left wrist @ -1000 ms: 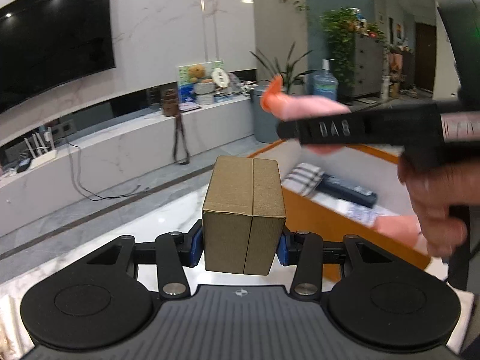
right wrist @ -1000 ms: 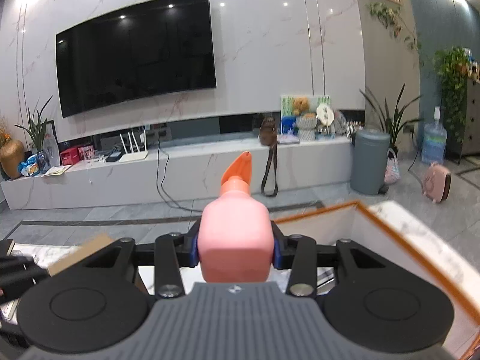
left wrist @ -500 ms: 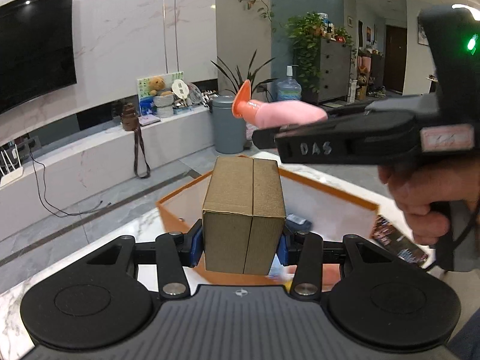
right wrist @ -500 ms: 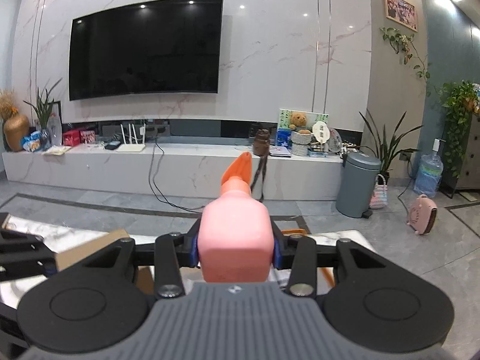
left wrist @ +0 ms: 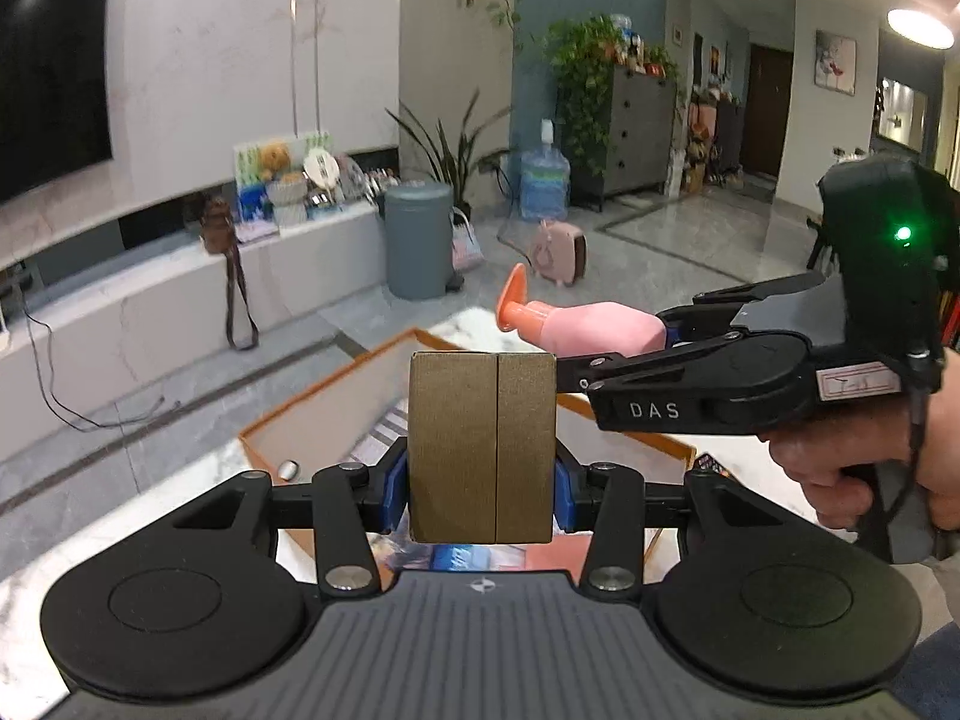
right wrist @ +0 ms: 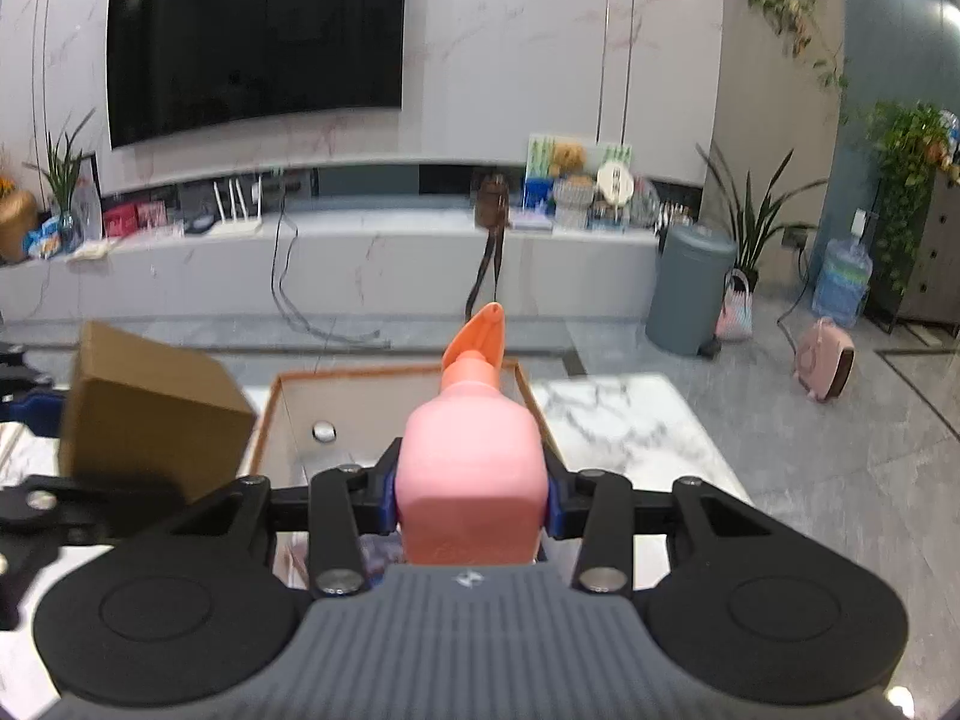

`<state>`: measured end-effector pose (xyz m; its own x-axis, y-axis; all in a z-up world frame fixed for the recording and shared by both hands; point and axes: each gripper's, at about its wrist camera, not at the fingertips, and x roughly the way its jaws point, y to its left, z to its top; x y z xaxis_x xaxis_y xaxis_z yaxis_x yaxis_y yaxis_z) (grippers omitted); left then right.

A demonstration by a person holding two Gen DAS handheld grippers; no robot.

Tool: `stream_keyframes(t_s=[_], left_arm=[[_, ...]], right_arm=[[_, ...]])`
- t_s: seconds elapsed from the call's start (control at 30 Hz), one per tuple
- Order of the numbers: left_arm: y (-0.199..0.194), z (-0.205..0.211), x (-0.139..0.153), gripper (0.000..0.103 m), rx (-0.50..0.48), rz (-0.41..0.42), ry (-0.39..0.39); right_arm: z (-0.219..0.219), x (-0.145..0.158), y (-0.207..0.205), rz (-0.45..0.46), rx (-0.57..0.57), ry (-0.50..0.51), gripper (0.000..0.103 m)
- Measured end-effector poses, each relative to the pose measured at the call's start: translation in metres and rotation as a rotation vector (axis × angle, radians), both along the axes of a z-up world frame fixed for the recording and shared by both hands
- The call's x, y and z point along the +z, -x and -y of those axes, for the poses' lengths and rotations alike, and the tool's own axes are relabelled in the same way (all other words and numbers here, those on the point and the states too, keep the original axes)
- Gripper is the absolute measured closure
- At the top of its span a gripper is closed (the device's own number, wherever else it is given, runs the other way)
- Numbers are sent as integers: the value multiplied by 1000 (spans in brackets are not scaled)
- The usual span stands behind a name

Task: Organize rigid objects
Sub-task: 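Lift the cardboard box and pink bottle with both tools over the orange box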

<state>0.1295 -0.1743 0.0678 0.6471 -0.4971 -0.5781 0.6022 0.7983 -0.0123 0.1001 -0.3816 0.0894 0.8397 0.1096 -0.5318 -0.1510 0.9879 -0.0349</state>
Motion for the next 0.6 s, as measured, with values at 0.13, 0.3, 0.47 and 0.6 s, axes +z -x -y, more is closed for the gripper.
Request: stream_keyframes(t_s=[0.13, 0.3, 0.47, 0.6], left_arm=[[-15, 18, -18, 52, -37, -47, -74], [-29, 30, -42, 52, -55, -102, -127], [-40, 39, -60, 52, -70, -153, -187], [-52, 42, -71, 52, -78, -200, -199]], right_arm=[[5, -13, -10, -55, -2, 17, 59], [6, -39, -25, -146, 8, 51, 59], [10, -67, -44, -235, 2, 84, 59], [12, -75, -52, -262, 1, 108, 59]])
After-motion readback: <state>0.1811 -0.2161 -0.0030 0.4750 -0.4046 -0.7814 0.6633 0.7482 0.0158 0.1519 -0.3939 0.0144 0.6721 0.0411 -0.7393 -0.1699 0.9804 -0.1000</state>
